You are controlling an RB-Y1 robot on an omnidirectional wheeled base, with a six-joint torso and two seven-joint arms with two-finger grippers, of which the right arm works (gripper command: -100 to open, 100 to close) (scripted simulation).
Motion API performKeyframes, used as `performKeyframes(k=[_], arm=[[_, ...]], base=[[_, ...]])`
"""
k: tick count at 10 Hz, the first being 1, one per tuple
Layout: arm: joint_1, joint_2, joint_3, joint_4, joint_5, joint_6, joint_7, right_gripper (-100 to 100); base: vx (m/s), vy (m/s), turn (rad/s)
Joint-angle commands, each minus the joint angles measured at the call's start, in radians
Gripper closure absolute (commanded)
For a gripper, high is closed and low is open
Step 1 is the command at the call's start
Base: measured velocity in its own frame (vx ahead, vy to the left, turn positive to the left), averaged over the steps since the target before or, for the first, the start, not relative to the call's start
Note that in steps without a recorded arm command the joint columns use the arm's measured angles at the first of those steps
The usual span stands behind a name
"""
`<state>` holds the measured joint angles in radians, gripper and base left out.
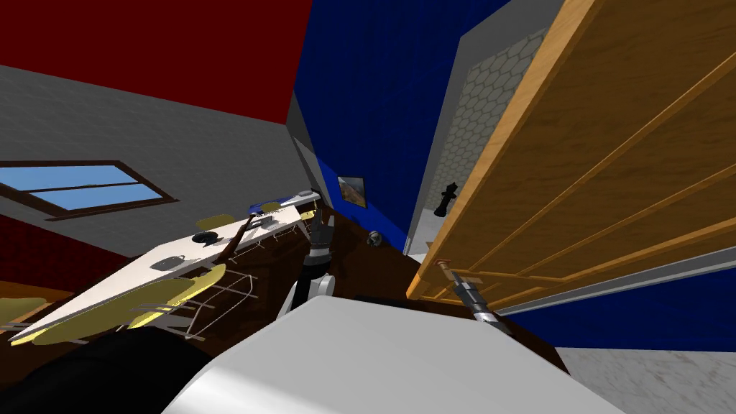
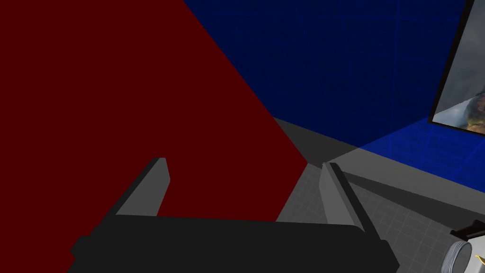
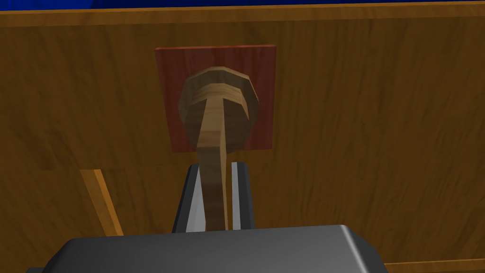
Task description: Pull the door open
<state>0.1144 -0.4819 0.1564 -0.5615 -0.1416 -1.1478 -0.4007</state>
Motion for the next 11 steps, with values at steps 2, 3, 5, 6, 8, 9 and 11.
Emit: performKeyframes(k=[2, 3, 5, 6, 8, 9, 11], arm=[[0.003, -0.006, 0.006, 0.009, 0.001, -0.018, -0.008, 100], [0.012, -0.01, 0.012, 0.022, 0.001, -0.038, -0.014, 100], [0.02, -0.015, 0.016, 0.033, -0.001, -0.061, -0.018, 100], [0.024, -0.018, 0.019, 0.04, -0.002, -0.073, -0.021, 100], [0.034, -0.025, 0.024, 0.054, -0.004, -0.1, -0.027, 100], [0.038, -0.028, 0.026, 0.061, -0.005, -0.112, -0.029, 100], [0.042, -0.031, 0.028, 0.067, -0.006, -0.124, -0.032, 100]], base=[[-0.17, -0.047, 0.076], [-0.142, -0.066, 0.174], [-0.201, -0.081, 0.201], [-0.22, -0.062, 0.172], [-0.216, -0.079, 0.189], [-0.191, -0.092, 0.194], [-0.167, -0.075, 0.12]])
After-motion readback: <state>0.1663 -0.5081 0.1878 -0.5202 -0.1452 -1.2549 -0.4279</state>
